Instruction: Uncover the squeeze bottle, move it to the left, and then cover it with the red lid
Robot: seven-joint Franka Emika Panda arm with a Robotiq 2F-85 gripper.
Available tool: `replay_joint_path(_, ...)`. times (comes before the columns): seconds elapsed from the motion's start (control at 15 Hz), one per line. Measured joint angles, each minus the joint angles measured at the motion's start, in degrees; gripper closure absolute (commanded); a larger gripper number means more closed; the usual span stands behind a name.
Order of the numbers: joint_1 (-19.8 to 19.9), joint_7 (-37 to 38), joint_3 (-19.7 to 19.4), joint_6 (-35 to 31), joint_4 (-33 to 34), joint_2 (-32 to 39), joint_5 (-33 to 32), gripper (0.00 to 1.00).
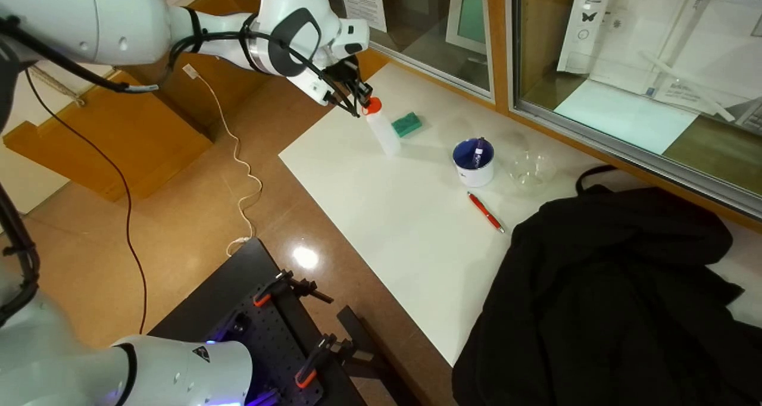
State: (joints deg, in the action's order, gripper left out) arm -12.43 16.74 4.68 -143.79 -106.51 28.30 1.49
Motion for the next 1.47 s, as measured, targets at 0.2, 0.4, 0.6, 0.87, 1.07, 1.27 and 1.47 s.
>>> replay_joint_path(0.2, -0.06, 0.00, 0.13, 2.19, 1.42, 0.39, 0.00, 0.99)
replay_joint_path(0.4, -0.13, -0.01, 0.28, 3.54, 2.53, 1.05, -0.01, 0.99)
replay_joint_path(0.6, -0.33, -0.02, 0.56, 4.12, 3.45, 2.13, -0.04, 0.99)
replay_joint_path(0.87, -1.00, -0.01, 0.58, 4.43, 4.72, 3.72, -0.25, 0.99)
replay_joint_path(1.07, -1.37, -0.01, 0.56, 4.44, 5.55, 4.67, -0.55, 0.99)
replay_joint_path(1.27, -1.62, -0.01, 0.53, 4.44, 6.18, 5.03, -0.81, 0.62)
replay_joint_path(1.47, -1.74, -0.01, 0.50, 4.48, 6.46, 5.20, -1.19, 0.41)
